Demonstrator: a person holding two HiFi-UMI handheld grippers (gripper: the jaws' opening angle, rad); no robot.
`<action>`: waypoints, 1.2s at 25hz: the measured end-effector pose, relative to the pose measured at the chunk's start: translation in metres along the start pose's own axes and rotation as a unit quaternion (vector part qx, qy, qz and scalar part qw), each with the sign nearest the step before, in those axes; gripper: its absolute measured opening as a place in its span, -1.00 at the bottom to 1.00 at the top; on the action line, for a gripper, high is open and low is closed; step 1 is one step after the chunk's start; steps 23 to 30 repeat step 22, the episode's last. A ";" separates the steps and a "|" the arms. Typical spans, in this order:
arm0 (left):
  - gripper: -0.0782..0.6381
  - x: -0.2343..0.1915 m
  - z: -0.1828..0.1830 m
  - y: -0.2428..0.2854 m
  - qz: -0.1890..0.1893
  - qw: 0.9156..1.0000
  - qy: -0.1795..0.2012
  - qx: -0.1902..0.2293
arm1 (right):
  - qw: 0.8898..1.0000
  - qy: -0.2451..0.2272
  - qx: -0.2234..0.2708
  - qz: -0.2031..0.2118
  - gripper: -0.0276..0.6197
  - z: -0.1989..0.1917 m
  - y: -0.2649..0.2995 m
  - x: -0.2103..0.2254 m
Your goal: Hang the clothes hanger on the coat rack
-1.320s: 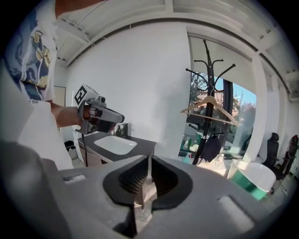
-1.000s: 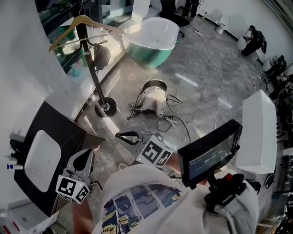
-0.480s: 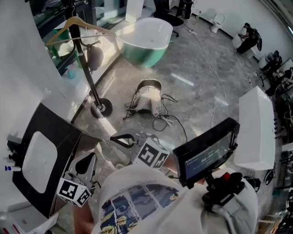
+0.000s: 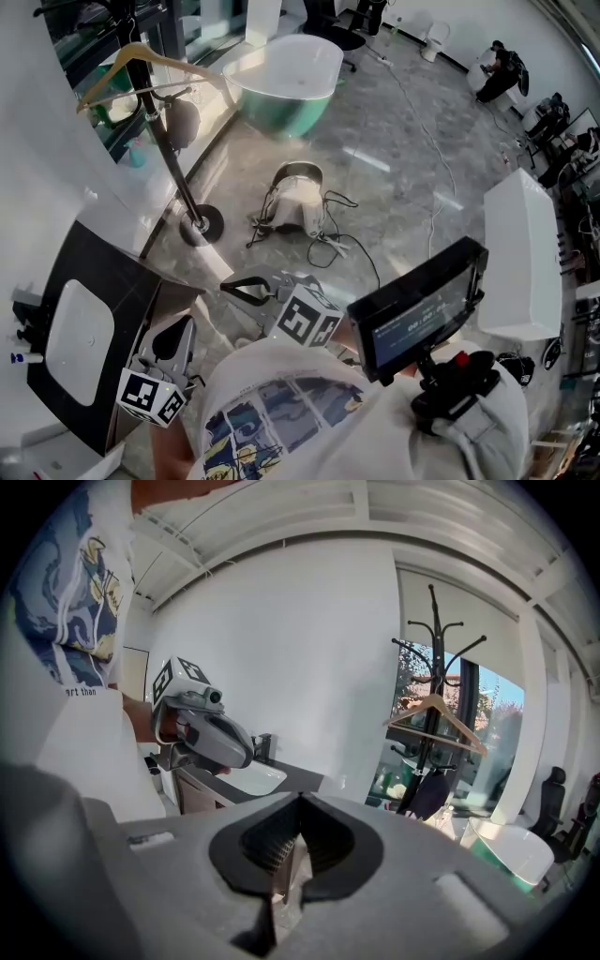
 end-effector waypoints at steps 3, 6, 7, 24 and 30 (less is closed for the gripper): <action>-0.77 -0.011 0.001 0.006 -0.001 1.000 -0.004 -0.005 | 1.000 0.000 -0.004 0.003 -0.91 -0.001 0.010 0.008; -0.77 -0.012 -0.002 0.008 0.003 1.000 -0.007 -0.007 | 1.000 -0.004 -0.004 0.005 -0.91 -0.001 0.011 0.009; -0.77 -0.011 -0.003 0.008 0.005 1.000 -0.008 -0.008 | 1.000 -0.005 -0.004 0.006 -0.91 -0.002 0.012 0.008; -0.77 -0.029 0.016 0.043 0.000 1.000 -0.021 -0.015 | 1.000 -0.004 -0.018 0.001 -0.91 -0.009 0.014 0.054; -0.77 -0.029 0.016 0.043 0.000 1.000 -0.021 -0.015 | 1.000 -0.004 -0.018 0.001 -0.91 -0.009 0.014 0.054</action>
Point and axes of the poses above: the fingertips, and each gripper's own axes: y forward along the fingers, x to its right, z out of its top, the point moved 9 cm from there along -y, backward along the fingers, and after that the axes turned 13 degrees about -x, right-handed, at the moved point
